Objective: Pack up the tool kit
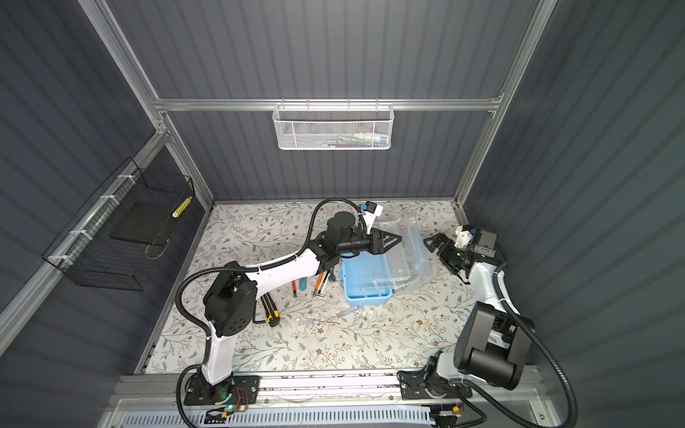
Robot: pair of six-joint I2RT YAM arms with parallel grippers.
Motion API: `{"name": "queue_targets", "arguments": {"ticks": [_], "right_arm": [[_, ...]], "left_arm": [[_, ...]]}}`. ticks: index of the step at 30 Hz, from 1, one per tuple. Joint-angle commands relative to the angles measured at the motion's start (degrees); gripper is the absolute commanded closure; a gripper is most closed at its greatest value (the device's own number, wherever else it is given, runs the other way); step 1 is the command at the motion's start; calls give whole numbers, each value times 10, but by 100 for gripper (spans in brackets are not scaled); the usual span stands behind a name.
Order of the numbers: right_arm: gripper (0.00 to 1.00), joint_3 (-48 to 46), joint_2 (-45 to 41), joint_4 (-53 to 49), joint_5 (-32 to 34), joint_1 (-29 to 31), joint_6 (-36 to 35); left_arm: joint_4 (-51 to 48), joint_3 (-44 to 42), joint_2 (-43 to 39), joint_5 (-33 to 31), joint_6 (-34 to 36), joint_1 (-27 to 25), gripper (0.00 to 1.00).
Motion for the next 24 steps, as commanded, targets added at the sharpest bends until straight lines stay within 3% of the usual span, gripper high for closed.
{"name": "queue_targets", "arguments": {"ticks": [1, 10, 24], "right_arm": [[1, 23, -8, -72, 56, -4, -36], [1, 35, -23, -97, 99, -24, -55], [1, -8, -47, -70, 47, -17, -35]], "left_arm": [[-30, 21, -9, -12, 29, 1, 46], [-91, -46, -80, -60, 70, 37, 29], [-236, -152, -134, -161, 115, 66, 27]]}}
